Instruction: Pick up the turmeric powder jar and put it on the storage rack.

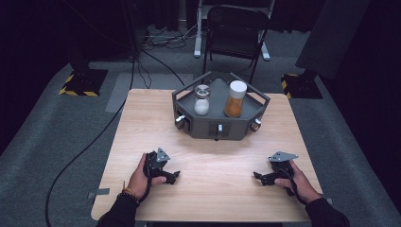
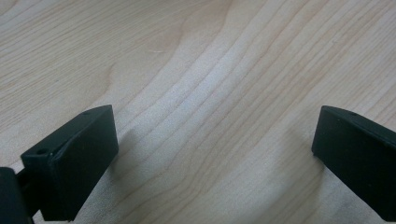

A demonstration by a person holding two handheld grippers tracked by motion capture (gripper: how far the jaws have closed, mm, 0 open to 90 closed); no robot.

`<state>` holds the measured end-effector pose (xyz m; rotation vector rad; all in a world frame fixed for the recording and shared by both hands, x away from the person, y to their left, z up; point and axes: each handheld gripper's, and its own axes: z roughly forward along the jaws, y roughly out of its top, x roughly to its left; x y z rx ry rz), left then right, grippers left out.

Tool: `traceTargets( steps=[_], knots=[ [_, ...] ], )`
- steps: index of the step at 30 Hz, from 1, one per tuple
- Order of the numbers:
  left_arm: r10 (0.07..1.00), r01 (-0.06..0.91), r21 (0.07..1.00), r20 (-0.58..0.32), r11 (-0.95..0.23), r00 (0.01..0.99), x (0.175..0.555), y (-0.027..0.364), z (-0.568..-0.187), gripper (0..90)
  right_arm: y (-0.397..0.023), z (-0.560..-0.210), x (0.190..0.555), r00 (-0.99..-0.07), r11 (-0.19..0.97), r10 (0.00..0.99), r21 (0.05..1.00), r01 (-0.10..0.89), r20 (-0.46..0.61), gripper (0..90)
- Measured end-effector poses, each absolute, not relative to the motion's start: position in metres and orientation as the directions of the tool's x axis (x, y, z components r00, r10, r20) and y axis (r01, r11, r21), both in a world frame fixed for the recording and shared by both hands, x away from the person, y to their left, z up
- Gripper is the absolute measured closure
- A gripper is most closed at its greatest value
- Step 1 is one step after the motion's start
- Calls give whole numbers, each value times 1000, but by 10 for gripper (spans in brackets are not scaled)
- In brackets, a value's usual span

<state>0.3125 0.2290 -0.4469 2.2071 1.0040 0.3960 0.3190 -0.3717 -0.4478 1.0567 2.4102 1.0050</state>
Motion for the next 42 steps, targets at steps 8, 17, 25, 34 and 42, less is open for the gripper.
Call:
traceTargets(
  steps=[8, 17, 25, 34, 42],
  knots=[
    [752, 548, 685, -1, -479, 659, 313, 229, -447, 0, -372, -448, 319, -673, 478, 739, 714, 512, -12, 0],
    [754, 549, 686, 0, -478, 657, 312, 229, -447, 0, -372, -448, 319, -673, 478, 739, 714, 512, -13, 0],
    [753, 549, 686, -1, -478, 658, 313, 229, -447, 0, -372, -448, 318, -672, 476, 741, 714, 513, -12, 0],
    [751, 547, 686, -1, -480, 660, 312, 229, -447, 2, -371, -448, 318, -670, 476, 742, 714, 514, -12, 0],
    [748, 547, 684, -4, -482, 664, 313, 228, -447, 1, -371, -448, 318, -668, 474, 744, 714, 515, -13, 0]
  ],
)
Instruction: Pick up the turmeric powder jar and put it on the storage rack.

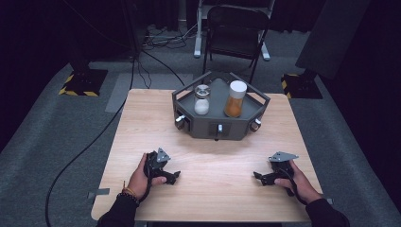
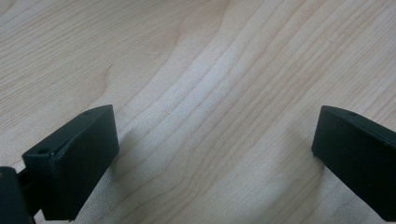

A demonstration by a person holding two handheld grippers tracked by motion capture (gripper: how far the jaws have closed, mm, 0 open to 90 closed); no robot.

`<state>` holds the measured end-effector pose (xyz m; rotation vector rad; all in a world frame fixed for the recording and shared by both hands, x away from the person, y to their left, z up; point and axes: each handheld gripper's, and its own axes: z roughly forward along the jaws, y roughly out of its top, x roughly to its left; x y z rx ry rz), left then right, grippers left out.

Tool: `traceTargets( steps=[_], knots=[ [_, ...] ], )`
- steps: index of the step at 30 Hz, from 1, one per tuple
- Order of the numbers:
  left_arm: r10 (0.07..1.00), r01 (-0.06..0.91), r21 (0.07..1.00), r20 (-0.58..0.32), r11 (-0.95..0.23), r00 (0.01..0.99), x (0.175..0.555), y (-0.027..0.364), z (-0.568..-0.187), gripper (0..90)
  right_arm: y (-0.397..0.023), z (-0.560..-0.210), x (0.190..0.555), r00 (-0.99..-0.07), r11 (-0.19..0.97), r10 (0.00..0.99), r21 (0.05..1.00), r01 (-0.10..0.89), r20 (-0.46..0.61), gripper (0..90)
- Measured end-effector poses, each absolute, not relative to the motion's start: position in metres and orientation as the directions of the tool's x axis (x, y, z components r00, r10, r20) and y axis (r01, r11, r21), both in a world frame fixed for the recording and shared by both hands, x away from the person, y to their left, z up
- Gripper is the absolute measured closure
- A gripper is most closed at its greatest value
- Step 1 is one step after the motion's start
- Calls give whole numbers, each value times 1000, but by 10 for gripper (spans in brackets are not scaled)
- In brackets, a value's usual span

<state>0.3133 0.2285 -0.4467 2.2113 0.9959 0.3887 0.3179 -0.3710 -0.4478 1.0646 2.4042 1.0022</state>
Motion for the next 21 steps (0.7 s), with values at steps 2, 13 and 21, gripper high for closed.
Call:
traceTargets(
  steps=[2, 13, 21],
  knots=[
    [747, 548, 684, -5, -483, 665, 314, 228, -447, 0, -371, -448, 318, -667, 474, 745, 714, 515, -13, 0],
    [743, 543, 686, -4, -485, 669, 315, 228, -447, 0, -371, -448, 318, -668, 474, 744, 714, 515, -12, 0],
    [745, 544, 686, -4, -483, 667, 315, 228, -447, 0, -372, -448, 318, -670, 475, 742, 714, 514, -12, 0]
  ],
)
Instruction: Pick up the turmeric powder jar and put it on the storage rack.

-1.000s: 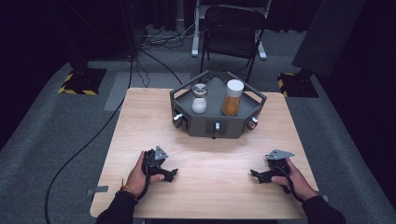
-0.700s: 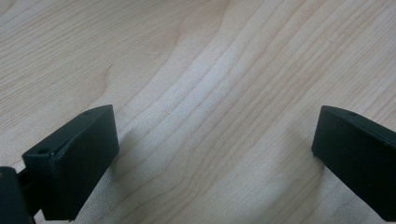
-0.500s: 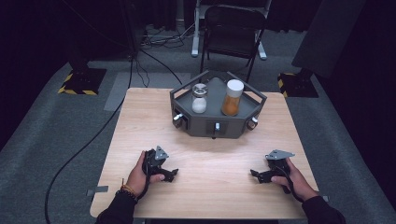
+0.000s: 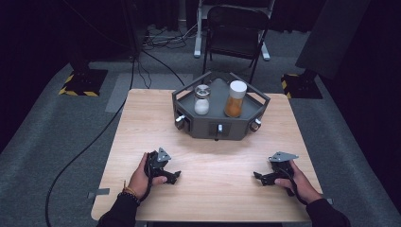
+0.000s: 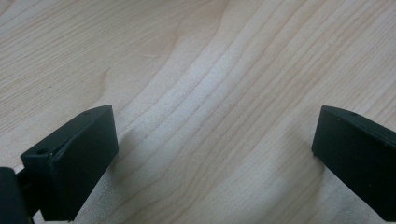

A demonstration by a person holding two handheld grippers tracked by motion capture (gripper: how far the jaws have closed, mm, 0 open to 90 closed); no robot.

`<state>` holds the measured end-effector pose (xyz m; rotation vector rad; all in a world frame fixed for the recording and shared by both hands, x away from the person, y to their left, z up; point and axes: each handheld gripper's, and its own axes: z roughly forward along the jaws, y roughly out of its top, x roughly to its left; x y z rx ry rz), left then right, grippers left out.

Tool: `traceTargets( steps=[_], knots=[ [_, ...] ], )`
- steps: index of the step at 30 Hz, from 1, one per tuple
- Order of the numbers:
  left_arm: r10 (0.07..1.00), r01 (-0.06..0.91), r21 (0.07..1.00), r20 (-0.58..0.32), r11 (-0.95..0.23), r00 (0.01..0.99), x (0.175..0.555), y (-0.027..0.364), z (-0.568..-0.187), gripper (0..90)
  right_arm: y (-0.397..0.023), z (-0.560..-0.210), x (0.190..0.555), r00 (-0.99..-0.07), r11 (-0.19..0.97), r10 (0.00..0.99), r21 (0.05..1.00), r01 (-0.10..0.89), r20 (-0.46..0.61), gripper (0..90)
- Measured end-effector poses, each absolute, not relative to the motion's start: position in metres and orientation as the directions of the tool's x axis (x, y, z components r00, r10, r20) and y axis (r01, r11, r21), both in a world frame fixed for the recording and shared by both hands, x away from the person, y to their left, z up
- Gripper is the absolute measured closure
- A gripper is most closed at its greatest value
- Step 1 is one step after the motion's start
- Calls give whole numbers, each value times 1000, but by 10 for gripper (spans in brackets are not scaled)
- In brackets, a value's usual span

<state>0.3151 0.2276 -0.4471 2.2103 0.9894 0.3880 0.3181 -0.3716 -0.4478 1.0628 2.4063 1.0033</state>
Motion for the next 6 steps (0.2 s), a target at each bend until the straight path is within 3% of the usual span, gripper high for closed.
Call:
traceTargets(
  steps=[6],
  knots=[
    [745, 545, 685, -5, -483, 667, 316, 227, -447, 0, -372, -448, 318, -672, 477, 740, 714, 513, -12, 0]
  ],
)
